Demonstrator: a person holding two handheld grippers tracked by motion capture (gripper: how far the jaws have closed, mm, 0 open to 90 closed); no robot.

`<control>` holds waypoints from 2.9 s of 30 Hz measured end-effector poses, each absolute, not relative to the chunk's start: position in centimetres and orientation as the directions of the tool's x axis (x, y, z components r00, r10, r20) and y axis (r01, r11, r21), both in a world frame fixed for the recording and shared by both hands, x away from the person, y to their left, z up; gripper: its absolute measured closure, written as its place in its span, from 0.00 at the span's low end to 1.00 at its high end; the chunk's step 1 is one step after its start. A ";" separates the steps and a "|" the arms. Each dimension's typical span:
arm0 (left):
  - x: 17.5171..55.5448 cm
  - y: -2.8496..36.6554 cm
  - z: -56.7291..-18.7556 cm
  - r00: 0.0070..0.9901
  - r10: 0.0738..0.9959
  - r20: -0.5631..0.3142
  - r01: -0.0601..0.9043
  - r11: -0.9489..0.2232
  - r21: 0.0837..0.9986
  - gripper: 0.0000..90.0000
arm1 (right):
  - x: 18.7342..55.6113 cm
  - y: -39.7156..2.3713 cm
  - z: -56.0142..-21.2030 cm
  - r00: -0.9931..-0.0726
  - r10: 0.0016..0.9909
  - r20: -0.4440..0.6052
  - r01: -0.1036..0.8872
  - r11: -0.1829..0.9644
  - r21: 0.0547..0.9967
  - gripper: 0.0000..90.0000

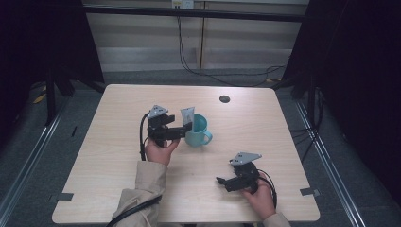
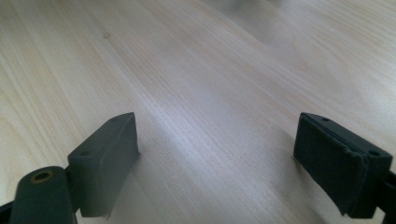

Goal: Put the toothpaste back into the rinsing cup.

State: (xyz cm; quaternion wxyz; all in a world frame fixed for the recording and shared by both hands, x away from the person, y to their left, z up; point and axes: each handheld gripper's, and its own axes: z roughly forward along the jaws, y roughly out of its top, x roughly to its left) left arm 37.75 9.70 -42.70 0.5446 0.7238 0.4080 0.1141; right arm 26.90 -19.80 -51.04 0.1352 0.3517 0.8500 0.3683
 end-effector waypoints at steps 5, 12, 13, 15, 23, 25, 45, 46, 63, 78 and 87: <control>37.4 10.1 -43.0 0.644 0.712 -0.279 0.474 -0.085 0.876 0.18 | 26.9 -19.8 -51.0 -0.716 0.697 0.027 0.495 0.481 0.723 0.14; 37.1 10.9 -43.5 0.643 0.712 -0.283 0.482 -0.088 0.872 0.18 | 26.9 -19.8 -51.1 -0.716 0.697 0.027 0.495 0.481 0.723 0.14; 37.1 11.1 -43.5 0.641 0.713 -0.284 0.485 -0.089 0.870 0.18 | 26.9 -19.8 -51.0 -0.716 0.697 0.027 0.496 0.481 0.723 0.14; 37.0 11.3 -43.6 0.638 0.714 -0.289 0.489 -0.085 0.868 0.19 | 26.9 -19.8 -51.0 -0.716 0.697 0.027 0.496 0.481 0.723 0.14; 36.6 12.1 -44.1 0.630 0.721 -0.289 0.496 -0.088 0.864 0.19 | 26.9 -19.8 -51.0 -0.716 0.697 0.027 0.495 0.481 0.723 0.14; 36.6 12.2 -44.2 0.629 0.722 -0.288 0.496 -0.088 0.864 0.19 | 26.9 -19.8 -51.1 -0.716 0.698 0.027 0.495 0.481 0.724 0.14; 35.7 14.5 -45.5 0.610 0.736 -0.294 0.510 -0.080 0.856 0.20 | 26.9 -19.8 -51.0 -0.716 0.697 0.027 0.496 0.481 0.723 0.14; 35.7 14.5 -45.6 0.607 0.737 -0.296 0.512 -0.079 0.855 0.20 | 26.9 -19.8 -51.1 -0.716 0.698 0.027 0.496 0.481 0.723 0.14; 34.5 16.1 -46.2 0.604 0.750 -0.270 0.510 -0.104 0.854 0.20 | 26.9 -19.8 -51.1 -0.717 0.697 0.026 0.495 0.482 0.723 0.14; 33.4 17.0 -47.2 0.612 0.763 -0.209 0.514 -0.183 0.838 0.20 | 26.9 -19.8 -51.1 -0.717 0.696 0.026 0.495 0.482 0.723 0.14; 32.8 17.0 -48.1 0.629 0.763 -0.151 0.524 -0.272 0.807 0.20 | 26.9 -19.8 -51.1 -0.717 0.697 0.026 0.495 0.482 0.723 0.14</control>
